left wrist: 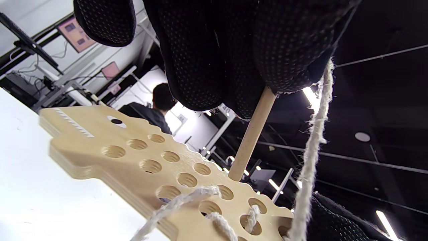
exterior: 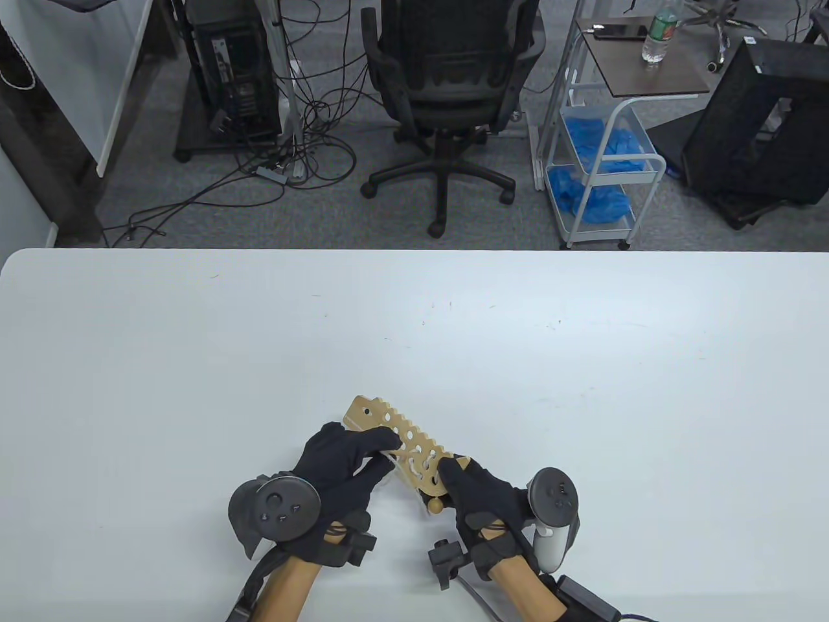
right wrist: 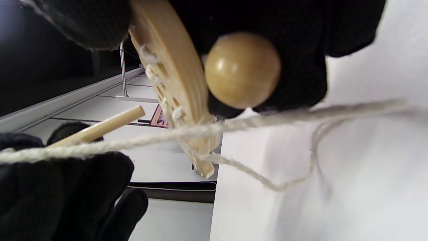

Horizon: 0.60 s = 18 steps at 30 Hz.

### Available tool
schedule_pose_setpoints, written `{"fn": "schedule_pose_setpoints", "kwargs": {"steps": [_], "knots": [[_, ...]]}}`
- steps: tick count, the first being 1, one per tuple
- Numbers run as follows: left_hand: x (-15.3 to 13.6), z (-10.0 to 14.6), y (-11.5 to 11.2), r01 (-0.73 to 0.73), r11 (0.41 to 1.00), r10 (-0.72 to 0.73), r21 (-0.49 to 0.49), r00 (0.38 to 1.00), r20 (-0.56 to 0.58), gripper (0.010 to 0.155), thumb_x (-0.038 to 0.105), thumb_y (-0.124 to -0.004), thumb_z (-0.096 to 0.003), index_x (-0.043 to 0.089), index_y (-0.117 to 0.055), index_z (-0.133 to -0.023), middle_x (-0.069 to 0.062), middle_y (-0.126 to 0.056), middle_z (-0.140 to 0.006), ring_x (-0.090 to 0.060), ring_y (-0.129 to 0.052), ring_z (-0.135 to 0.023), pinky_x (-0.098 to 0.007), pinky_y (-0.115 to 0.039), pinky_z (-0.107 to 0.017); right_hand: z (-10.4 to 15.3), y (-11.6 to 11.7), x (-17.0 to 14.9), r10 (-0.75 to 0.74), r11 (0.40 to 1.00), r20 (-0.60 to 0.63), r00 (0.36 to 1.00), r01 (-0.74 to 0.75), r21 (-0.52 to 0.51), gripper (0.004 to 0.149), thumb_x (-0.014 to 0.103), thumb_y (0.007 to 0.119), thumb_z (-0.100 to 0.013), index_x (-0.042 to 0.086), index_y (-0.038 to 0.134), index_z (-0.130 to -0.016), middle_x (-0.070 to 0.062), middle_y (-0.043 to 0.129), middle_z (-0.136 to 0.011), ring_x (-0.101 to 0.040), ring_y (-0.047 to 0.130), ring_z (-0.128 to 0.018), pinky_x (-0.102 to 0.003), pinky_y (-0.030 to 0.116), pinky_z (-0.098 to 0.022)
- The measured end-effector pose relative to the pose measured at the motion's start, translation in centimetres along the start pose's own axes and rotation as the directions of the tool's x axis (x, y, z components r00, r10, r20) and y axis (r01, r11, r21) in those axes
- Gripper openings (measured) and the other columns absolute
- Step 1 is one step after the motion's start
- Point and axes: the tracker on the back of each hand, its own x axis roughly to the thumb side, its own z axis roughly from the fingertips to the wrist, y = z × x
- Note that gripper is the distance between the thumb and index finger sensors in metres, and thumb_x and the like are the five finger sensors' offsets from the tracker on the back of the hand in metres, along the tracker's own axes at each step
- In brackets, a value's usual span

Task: Remove rope from all holes on crocodile lacing toy

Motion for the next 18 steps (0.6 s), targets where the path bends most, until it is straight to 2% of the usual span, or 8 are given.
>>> {"fn": "schedule_pose_setpoints", "kwargs": {"steps": [13,15,18], "knots": [[0.1,0.0,-0.8,0.057,0.998,-0.056,-0.026,0.998,0.026,0.043,0.039,-0.091,-0.0424,0.043,-0.086,-0.085,0.010,-0.106,-0.079,-0.016,-0.100,-0.075,-0.063,-0.068,-0.070,0.1,0.6,0.1,0.005,0.999,0.008,1.000,-0.005,0.041,0.050,0.039,0.080,-0.043,-0.001,0.085,-0.073,-0.027,0.098,-0.057,-0.046,0.099,-0.045,-0.067,0.070,-0.045],[0.3,0.1,-1.0,0.084,0.996,-0.082,-0.034,0.996,0.043,0.042,0.039,-0.091,-0.0426,0.042,-0.088,-0.085,0.009,-0.104,-0.083,-0.017,-0.097,-0.079,-0.064,-0.066,-0.070,0.2,0.6,0.2,0.003,0.999,0.010,1.000,-0.004,0.043,0.050,0.039,0.080,-0.043,-0.001,0.085,-0.073,-0.027,0.097,-0.057,-0.046,0.099,-0.044,-0.067,0.071,-0.045],[0.5,0.1,-1.3,0.117,0.992,-0.115,-0.045,0.992,0.060,0.041,0.040,-0.091,-0.0423,0.041,-0.092,-0.083,0.004,-0.094,-0.096,-0.022,-0.087,-0.090,-0.067,-0.061,-0.072,0.2,0.6,0.3,-0.003,0.999,0.011,1.000,0.003,0.044,0.050,0.039,0.080,-0.043,-0.001,0.085,-0.073,-0.027,0.098,-0.057,-0.046,0.099,-0.045,-0.067,0.071,-0.045]]}}
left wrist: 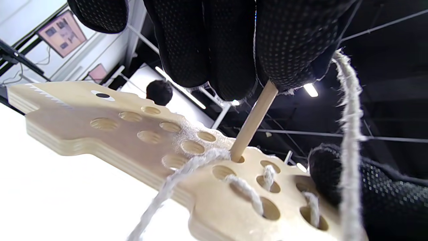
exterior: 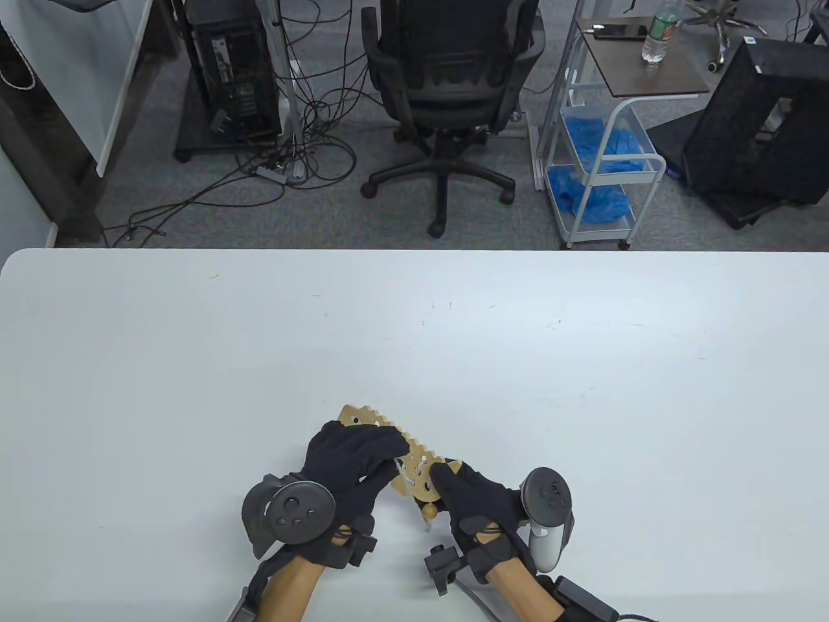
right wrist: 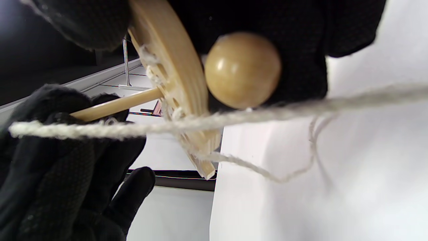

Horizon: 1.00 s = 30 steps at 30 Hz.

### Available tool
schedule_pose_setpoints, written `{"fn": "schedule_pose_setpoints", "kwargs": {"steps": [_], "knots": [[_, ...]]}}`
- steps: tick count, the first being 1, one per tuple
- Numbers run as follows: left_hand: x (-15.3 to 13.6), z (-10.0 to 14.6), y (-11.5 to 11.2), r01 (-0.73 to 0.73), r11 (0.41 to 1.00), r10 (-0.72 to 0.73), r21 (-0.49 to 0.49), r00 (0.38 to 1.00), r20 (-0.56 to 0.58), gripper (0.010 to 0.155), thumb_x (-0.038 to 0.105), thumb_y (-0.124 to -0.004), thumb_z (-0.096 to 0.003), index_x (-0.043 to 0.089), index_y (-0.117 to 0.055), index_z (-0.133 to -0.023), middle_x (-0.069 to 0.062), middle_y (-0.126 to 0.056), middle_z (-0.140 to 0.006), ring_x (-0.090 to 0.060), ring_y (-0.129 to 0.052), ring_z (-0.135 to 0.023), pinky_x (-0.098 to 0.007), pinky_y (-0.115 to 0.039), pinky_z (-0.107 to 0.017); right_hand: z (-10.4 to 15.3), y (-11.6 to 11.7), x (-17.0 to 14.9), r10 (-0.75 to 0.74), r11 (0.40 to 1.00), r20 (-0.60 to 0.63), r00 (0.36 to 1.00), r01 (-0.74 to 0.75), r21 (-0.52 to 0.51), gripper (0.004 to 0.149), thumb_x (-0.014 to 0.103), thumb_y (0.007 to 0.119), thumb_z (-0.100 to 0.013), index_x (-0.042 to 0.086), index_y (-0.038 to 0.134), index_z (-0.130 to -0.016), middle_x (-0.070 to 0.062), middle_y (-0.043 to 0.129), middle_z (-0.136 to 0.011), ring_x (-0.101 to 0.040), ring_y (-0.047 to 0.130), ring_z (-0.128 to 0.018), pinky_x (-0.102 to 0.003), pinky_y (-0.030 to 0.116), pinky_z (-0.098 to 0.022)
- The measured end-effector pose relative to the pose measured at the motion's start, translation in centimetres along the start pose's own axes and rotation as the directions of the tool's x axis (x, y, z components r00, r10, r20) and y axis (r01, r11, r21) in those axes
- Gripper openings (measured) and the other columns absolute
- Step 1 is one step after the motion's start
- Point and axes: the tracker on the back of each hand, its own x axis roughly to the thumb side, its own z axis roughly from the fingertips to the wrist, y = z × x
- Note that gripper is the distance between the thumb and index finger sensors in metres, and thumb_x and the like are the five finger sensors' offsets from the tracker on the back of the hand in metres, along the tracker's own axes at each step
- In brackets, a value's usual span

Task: Remove rope from all holes on crocodile lacing toy

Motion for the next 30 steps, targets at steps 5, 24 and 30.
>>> {"fn": "schedule_pose_setpoints", "kwargs": {"steps": [5,24,30], "knots": [[0.1,0.0,-0.2,0.034,0.999,-0.034,-0.016,0.999,0.010,0.041,0.040,-0.090,-0.0425,0.040,-0.093,-0.084,0.002,-0.088,-0.102,-0.026,-0.081,-0.096,-0.070,-0.057,-0.072,-0.1,-0.1,0.0,-0.014,1.000,0.002,1.000,0.014,0.003,0.050,0.040,0.080,-0.043,-0.001,0.085,-0.073,-0.027,0.098,-0.057,-0.046,0.099,-0.045,-0.067,0.071,-0.045],[-5.2,1.0,1.3,-0.252,0.942,0.321,0.222,0.867,-0.382,0.062,0.043,-0.070,-0.0529,0.028,-0.052,-0.110,-0.001,-0.075,-0.105,-0.025,-0.078,-0.092,-0.061,-0.062,-0.071,-0.2,-1.2,1.3,-0.298,0.954,0.030,0.954,0.298,-0.012,0.051,0.041,0.078,-0.044,0.001,0.084,-0.075,-0.025,0.097,-0.059,-0.044,0.099,-0.046,-0.066,0.071,-0.046],[-6.9,0.9,-1.6,-0.460,0.882,0.449,0.100,0.757,-0.474,0.053,0.042,-0.075,-0.0505,0.029,-0.074,-0.101,-0.002,-0.093,-0.091,-0.026,-0.091,-0.080,-0.064,-0.066,-0.067,-0.3,-0.9,1.6,-0.358,0.933,0.041,0.933,0.356,0.044,0.050,0.041,0.078,-0.045,0.002,0.084,-0.075,-0.024,0.097,-0.060,-0.043,0.099,-0.047,-0.065,0.071,-0.047]]}}
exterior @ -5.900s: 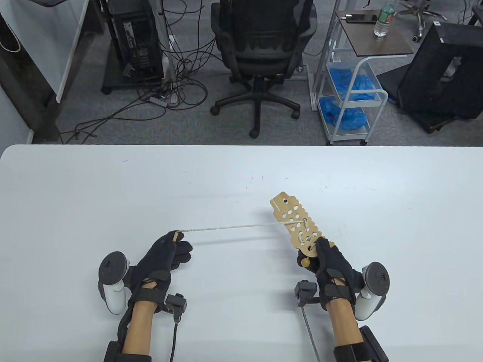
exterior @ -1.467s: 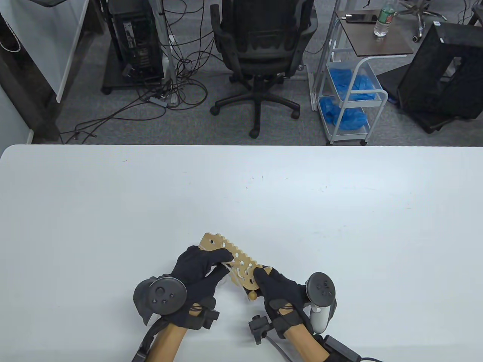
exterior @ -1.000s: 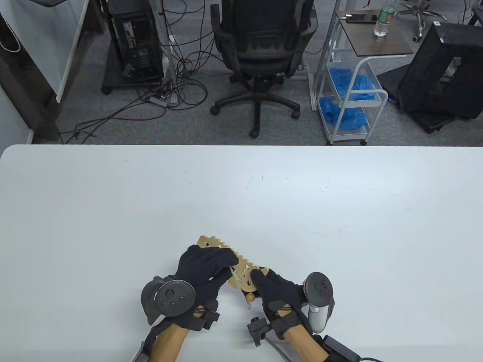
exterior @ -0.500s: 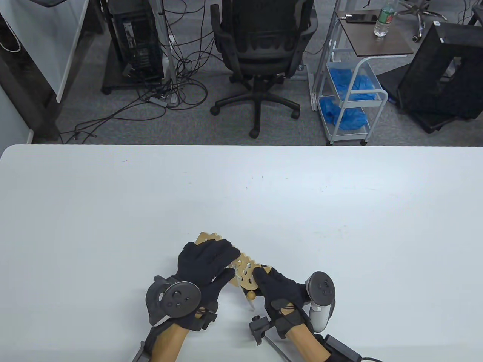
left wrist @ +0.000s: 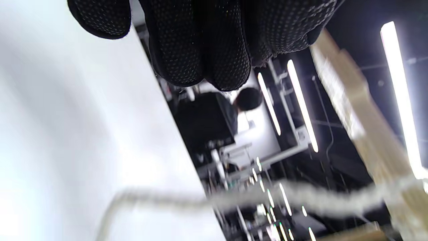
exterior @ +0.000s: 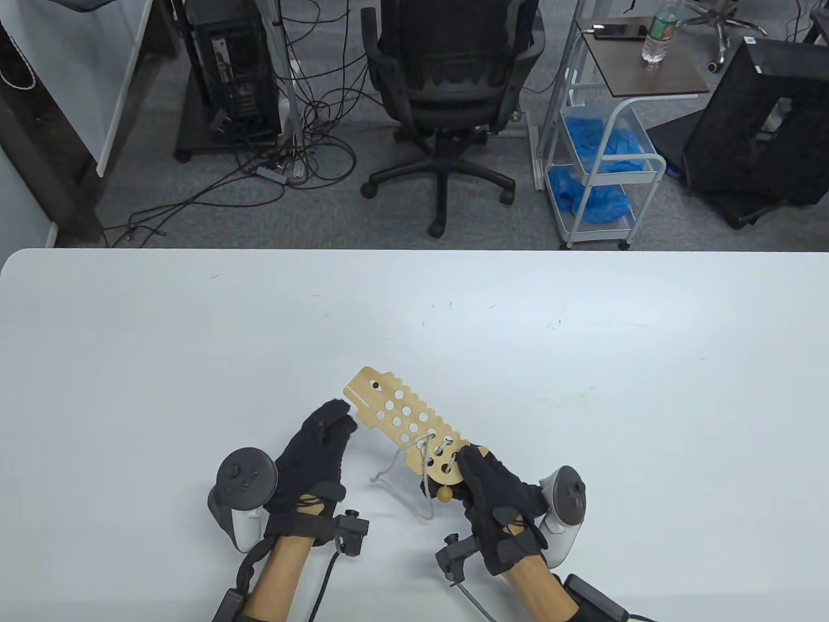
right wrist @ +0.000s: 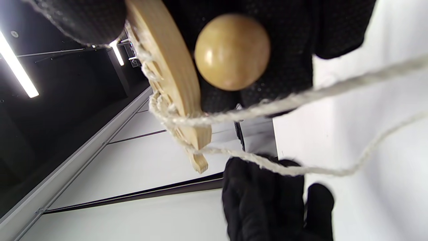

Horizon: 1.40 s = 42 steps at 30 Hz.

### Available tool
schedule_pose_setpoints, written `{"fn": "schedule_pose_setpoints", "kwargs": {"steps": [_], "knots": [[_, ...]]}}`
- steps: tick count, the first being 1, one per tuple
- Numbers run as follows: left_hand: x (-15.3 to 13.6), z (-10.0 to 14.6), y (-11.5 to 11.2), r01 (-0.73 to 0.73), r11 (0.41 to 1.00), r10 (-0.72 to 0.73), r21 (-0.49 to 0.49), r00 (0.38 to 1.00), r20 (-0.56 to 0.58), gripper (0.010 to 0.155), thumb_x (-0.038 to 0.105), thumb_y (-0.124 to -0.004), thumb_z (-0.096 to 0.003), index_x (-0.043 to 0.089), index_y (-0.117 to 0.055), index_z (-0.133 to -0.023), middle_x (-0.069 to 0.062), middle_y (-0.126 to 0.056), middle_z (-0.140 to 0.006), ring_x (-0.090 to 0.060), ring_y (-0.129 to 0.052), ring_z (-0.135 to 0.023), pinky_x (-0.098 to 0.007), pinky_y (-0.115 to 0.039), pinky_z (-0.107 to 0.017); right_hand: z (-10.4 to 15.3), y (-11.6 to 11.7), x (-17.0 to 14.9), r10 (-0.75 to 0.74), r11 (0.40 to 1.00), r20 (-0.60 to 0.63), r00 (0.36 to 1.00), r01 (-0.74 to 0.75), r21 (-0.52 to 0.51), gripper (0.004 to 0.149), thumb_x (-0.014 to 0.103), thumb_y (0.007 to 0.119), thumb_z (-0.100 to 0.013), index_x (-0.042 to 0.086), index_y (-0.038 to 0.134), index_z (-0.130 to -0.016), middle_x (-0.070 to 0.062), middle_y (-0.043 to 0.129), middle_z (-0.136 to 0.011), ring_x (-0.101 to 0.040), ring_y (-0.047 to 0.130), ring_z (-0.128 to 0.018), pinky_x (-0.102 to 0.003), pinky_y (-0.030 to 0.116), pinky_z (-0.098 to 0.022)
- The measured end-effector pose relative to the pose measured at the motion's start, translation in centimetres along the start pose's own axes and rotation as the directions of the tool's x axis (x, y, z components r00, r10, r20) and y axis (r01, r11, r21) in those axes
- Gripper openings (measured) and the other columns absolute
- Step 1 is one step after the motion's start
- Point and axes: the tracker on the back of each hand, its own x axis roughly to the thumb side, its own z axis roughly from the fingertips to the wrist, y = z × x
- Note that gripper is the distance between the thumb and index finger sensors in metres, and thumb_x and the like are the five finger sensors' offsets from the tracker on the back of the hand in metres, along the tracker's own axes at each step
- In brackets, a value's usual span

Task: Remove rope from all holes on crocodile lacing toy

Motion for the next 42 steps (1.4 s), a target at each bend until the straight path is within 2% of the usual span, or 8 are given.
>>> {"fn": "schedule_pose_setpoints", "kwargs": {"steps": [4,7,11,19,22,30,36,42], "knots": [[0.6,0.0,-1.7,0.057,0.992,-0.052,-0.115,0.997,0.050,0.056,0.044,-0.077,-0.0491,0.031,-0.073,-0.103,-0.001,-0.092,-0.095,-0.027,-0.089,-0.085,-0.065,-0.066,-0.068,-0.1,0.3,0.0,-0.011,0.999,0.008,1.000,0.011,0.044,0.050,0.041,0.078,-0.045,0.002,0.084,-0.075,-0.024,0.097,-0.060,-0.043,0.099,-0.047,-0.065,0.071,-0.047],[1.1,0.0,-3.0,0.017,0.965,0.017,-0.263,0.992,0.128,0.057,0.044,-0.078,-0.0489,0.034,-0.071,-0.105,0.001,-0.089,-0.101,-0.028,-0.085,-0.091,-0.066,-0.064,-0.069,-0.1,0.7,0.0,-0.016,0.997,0.023,1.000,0.014,0.082,0.050,0.042,0.078,-0.045,0.002,0.084,-0.075,-0.024,0.098,-0.060,-0.043,0.100,-0.047,-0.065,0.072,-0.047],[1.5,0.2,-4.0,-0.012,0.934,0.078,-0.357,0.982,0.173,0.059,0.037,-0.082,-0.0481,0.038,-0.069,-0.106,0.001,-0.085,-0.106,-0.030,-0.080,-0.096,-0.069,-0.060,-0.070,-0.2,1.0,0.1,-0.031,0.990,0.039,0.999,0.026,0.141,0.051,0.041,0.077,-0.045,0.001,0.084,-0.075,-0.024,0.098,-0.059,-0.043,0.100,-0.046,-0.065,0.072,-0.047],[1.3,0.2,-5.0,-0.121,0.832,0.225,-0.542,0.965,0.130,0.060,0.035,-0.080,-0.0496,0.042,-0.067,-0.108,0.003,-0.084,-0.109,-0.032,-0.078,-0.100,-0.071,-0.058,-0.071,-0.2,1.3,0.1,-0.020,0.987,0.040,0.999,0.014,0.160,0.051,0.041,0.076,-0.045,-0.002,0.084,-0.073,-0.024,0.100,-0.055,-0.042,0.102,-0.041,-0.064,0.075,-0.044],[1.5,0.2,-4.9,-0.117,0.829,0.227,-0.547,0.964,0.138,0.058,0.035,-0.081,-0.0492,0.039,-0.071,-0.106,0.005,-0.096,-0.095,-0.026,-0.091,-0.086,-0.068,-0.063,-0.070,-0.2,1.3,0.1,-0.018,0.985,0.043,0.999,0.010,0.172,0.051,0.041,0.076,-0.045,-0.002,0.084,-0.072,-0.024,0.100,-0.053,-0.041,0.102,-0.040,-0.065,0.075,-0.044],[2.1,0.2,-4.1,-0.031,0.889,0.136,-0.457,0.971,0.198,0.054,0.035,-0.086,-0.0469,0.039,-0.077,-0.101,0.004,-0.100,-0.084,-0.019,-0.096,-0.068,-0.064,-0.067,-0.069,-0.2,1.5,0.3,0.018,0.984,0.051,0.999,-0.026,0.175,0.051,0.041,0.076,-0.045,-0.002,0.084,-0.072,-0.024,0.099,-0.054,-0.041,0.101,-0.040,-0.065,0.074,-0.044],[2.5,0.3,-3.9,0.027,0.908,0.074,-0.419,0.972,0.221,0.067,0.030,-0.086,-0.0473,0.045,-0.061,-0.108,0.002,-0.096,-0.086,-0.018,-0.096,-0.066,-0.063,-0.068,-0.069,-0.3,1.1,0.4,0.020,0.987,0.051,0.998,-0.027,0.156,0.051,0.041,0.076,-0.045,-0.001,0.084,-0.073,-0.024,0.099,-0.054,-0.041,0.101,-0.041,-0.064,0.074,-0.044],[2.3,0.1,-3.1,0.128,0.929,-0.048,-0.347,0.972,0.230,0.060,0.029,-0.085,-0.0482,0.046,-0.069,-0.104,0.002,-0.095,-0.088,-0.020,-0.094,-0.070,-0.063,-0.066,-0.069,-0.6,0.4,0.7,0.049,0.990,0.062,0.997,-0.057,0.131,0.051,0.041,0.076,-0.045,-0.001,0.084,-0.073,-0.024,0.099,-0.055,-0.042,0.101,-0.041,-0.064,0.074,-0.045]]}}
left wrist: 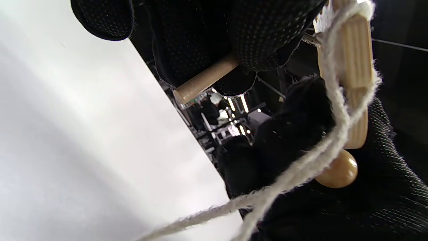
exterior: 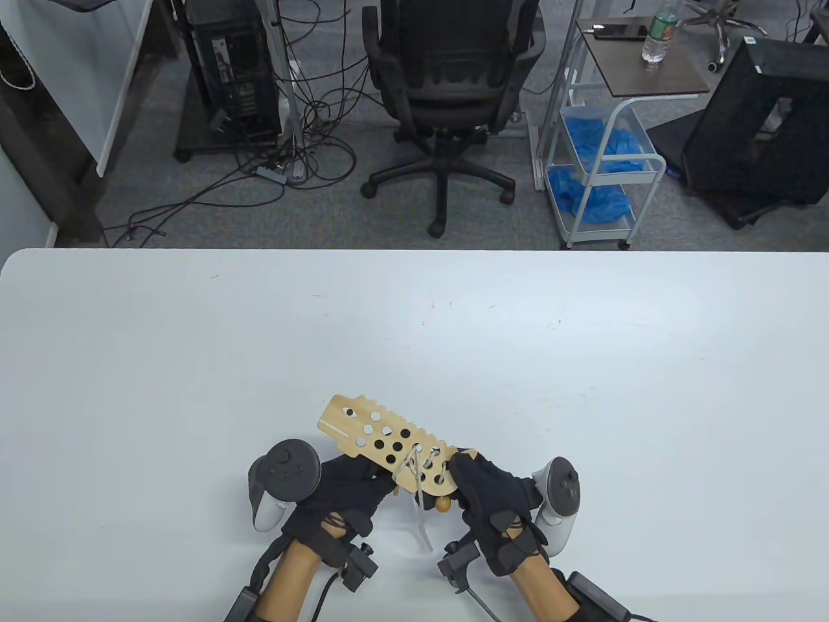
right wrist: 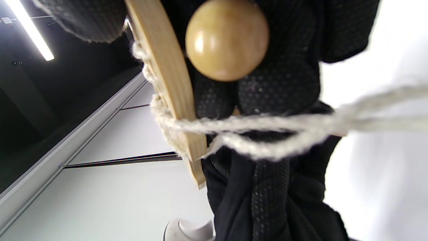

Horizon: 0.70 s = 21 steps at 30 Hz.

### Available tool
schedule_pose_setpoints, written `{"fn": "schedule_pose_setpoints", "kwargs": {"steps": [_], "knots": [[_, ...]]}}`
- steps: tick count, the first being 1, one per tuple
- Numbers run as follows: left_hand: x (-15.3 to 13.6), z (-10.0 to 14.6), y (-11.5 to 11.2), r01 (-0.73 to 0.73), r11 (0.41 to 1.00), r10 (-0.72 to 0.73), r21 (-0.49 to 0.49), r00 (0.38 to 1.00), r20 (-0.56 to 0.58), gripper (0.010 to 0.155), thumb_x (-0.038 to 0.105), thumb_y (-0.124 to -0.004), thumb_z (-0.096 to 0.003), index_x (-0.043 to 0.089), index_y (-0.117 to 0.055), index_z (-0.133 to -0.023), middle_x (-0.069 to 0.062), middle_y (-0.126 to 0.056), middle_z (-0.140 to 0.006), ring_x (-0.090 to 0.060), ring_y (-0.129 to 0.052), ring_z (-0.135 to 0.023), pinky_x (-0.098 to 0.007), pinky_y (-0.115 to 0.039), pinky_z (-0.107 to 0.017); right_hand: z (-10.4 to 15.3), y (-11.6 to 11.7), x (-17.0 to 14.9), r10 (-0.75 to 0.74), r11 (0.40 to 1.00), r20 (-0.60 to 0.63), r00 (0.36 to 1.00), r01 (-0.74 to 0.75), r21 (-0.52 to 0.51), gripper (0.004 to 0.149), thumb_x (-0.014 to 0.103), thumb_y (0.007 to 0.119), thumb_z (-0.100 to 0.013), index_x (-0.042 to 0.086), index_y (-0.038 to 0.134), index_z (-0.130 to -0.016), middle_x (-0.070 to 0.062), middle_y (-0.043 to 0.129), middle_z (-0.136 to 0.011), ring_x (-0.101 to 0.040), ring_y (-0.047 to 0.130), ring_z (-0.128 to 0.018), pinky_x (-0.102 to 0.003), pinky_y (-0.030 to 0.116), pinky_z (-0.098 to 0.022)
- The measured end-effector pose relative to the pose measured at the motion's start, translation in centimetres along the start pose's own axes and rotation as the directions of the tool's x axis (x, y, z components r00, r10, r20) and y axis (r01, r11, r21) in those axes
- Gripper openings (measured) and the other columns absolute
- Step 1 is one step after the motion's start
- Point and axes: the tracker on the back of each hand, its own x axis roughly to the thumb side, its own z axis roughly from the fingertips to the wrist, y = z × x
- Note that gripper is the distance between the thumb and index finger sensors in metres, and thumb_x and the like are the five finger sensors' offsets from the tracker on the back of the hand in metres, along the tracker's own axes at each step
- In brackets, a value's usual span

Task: Remove rope from all holes on crocodile lacing toy

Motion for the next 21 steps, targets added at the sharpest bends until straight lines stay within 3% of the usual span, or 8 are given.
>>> {"fn": "schedule_pose_setpoints", "kwargs": {"steps": [11,21], "knots": [[-0.6,0.4,1.5,0.112,0.985,-0.099,0.130,0.990,-0.101,0.045,0.033,-0.086,-0.0471,0.040,-0.086,-0.092,0.004,-0.097,-0.091,-0.022,-0.095,-0.078,-0.063,-0.068,-0.068,-0.4,-1.3,0.2,0.052,0.997,-0.004,0.999,-0.052,-0.052,0.051,0.041,0.077,-0.045,0.000,0.085,-0.074,-0.024,0.099,-0.056,-0.042,0.101,-0.042,-0.065,0.073,-0.045],[-1.5,0.8,3.2,0.139,0.966,-0.102,0.218,0.979,-0.174,0.045,0.033,-0.086,-0.0471,0.040,-0.086,-0.091,0.003,-0.095,-0.091,-0.021,-0.094,-0.077,-0.062,-0.068,-0.068,-0.4,-2.4,0.3,0.061,0.989,-0.034,0.998,-0.065,-0.131,0.051,0.041,0.077,-0.045,0.000,0.084,-0.074,-0.024,0.099,-0.056,-0.042,0.100,-0.042,-0.064,0.073,-0.045]]}}
